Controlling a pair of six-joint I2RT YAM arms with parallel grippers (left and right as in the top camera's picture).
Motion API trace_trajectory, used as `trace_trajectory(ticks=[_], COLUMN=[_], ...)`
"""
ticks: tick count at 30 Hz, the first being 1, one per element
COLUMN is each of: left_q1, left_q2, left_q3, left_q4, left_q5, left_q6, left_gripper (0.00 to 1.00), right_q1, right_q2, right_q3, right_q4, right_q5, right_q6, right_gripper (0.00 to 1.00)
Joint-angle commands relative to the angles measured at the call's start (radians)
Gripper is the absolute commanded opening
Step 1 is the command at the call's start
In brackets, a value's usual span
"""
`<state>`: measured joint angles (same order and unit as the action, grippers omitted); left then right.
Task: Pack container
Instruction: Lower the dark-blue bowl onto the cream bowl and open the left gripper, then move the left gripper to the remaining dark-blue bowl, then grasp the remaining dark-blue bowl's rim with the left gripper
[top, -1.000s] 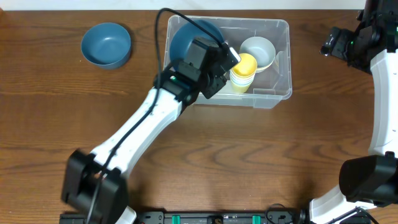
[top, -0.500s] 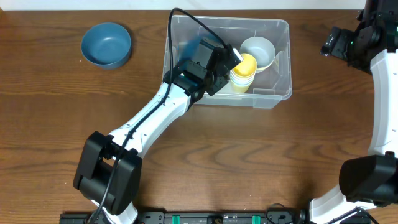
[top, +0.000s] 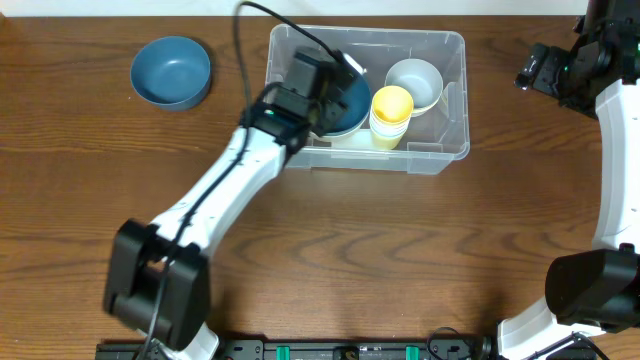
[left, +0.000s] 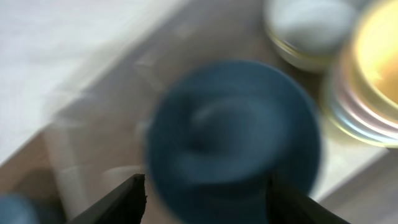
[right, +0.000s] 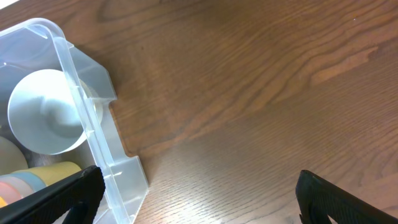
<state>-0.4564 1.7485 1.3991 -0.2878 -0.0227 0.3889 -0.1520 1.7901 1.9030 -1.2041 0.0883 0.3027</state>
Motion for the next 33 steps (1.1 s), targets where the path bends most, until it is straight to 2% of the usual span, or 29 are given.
trace_trajectory(ticks=[1, 6, 14, 22, 33], left_q1=[0.074, 0.225, 0.439, 0.465, 0.475], left_q2=[-0.142, -0.175, -0.022, 0.175, 0.345], left_q3=[0.021, 0.022, 0.022, 0.022, 0.022], left_q4=[0.007, 0.017, 0.064, 0.193, 0.224], left_q5=[-0.047, -0.046, -0.006, -0.002, 0.014], left_q6=[-0.071, -0.077, -0.095, -0.095, -0.095], left_gripper=[0.63, 0.64, 0.65, 0.65, 0.64], right_q1=[-0.002, -0.002, -0.002, -0.002, -0.002], right_q2=[-0.017, -0.017, -0.017, -0.017, -0.017], right_q3=[0.014, 0.014, 0.014, 0.014, 0.014], right_q4=[0.000, 0.000, 0.000, 0.000, 0.000], right_q5=[0.016, 0.016, 0.016, 0.016, 0.016], right_q6=[-0.008, -0.008, -0.008, -0.008, -0.008], right_gripper=[0.99, 0.99, 0.99, 0.99, 0.99])
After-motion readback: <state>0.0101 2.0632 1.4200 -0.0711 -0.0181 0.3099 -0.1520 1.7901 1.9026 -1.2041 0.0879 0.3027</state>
